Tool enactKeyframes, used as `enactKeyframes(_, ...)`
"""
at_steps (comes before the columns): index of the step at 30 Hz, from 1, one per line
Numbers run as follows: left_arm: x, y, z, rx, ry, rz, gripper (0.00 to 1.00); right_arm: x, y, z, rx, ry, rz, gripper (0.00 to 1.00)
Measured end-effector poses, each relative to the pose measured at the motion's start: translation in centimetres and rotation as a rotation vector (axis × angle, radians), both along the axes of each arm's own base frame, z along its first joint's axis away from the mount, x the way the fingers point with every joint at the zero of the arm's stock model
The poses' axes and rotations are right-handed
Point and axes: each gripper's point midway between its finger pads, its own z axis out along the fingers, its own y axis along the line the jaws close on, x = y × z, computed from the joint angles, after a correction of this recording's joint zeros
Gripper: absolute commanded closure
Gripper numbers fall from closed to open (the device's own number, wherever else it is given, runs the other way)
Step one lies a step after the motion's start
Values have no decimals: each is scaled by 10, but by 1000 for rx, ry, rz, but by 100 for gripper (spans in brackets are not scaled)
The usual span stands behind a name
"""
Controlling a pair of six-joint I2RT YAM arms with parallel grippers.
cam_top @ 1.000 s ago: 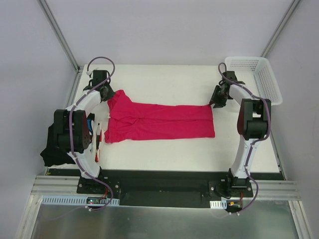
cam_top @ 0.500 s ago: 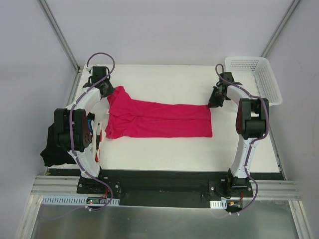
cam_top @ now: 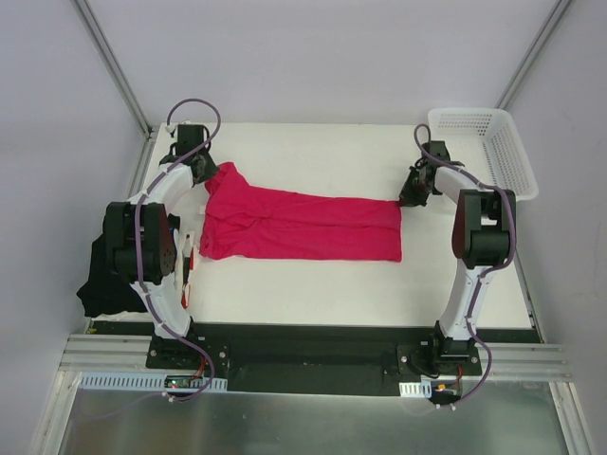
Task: Fold and stack the t-shirts
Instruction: Rotate the tshirt 90 degrees
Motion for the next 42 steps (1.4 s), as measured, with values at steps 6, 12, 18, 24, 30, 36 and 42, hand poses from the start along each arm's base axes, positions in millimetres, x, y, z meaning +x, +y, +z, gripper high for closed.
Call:
enactKeyframes(6,3,1,-2,10,4,-1,100,-11,-8,0,-14,-6,-6,99)
enactKeyframes(12,13,2,5,15,-16,-6,100,-22,-12,0,-34,-2,-5,99)
enactKeyframes(18,35,1,5,22,-30,-16,100,-35,-12,0,-34,1,-5,99)
enactKeyframes(24,71,-4,1,8,-56,-38,100,-52,-11,4,-34,10,-5,99)
enactKeyframes(30,109,-13,-5,-21,-87,-71,100,-70,2,-2,-34,38,20,99)
enactKeyframes(36,137,-23,-17,-55,-107,-111,100,-93,20,-1,-33,55,64,99)
enactKeyframes(42,154,-34,-33,-94,-124,-156,100,-118,42,2,-31,77,118,99)
